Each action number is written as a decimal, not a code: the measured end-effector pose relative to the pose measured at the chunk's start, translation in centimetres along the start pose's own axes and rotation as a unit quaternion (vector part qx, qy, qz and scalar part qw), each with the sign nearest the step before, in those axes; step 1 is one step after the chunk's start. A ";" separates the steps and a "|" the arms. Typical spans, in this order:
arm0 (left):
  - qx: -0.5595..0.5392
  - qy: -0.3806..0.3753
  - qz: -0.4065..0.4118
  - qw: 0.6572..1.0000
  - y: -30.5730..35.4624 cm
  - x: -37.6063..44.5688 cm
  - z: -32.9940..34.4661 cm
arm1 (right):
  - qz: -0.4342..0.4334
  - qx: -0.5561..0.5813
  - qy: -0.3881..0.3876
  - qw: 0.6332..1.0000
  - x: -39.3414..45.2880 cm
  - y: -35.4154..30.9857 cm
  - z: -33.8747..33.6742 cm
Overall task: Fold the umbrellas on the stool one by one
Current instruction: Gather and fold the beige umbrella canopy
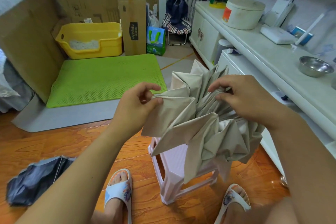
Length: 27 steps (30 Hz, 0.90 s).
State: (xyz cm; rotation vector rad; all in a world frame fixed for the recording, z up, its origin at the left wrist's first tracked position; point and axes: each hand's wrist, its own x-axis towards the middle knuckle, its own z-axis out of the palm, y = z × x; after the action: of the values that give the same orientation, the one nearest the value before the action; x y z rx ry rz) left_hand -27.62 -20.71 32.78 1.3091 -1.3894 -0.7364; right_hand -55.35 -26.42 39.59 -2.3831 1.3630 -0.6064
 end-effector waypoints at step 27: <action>0.205 -0.145 0.132 0.959 0.4 -0.5 -1.5 | 0.006 -0.034 -0.016 0.999 -0.7 -0.6 -0.3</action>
State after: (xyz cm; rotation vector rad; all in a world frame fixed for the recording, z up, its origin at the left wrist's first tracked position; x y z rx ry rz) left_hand -26.37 -19.81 33.45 1.3223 -1.9912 -0.4832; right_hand -55.40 -25.50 39.97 -2.4249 1.4045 -0.5244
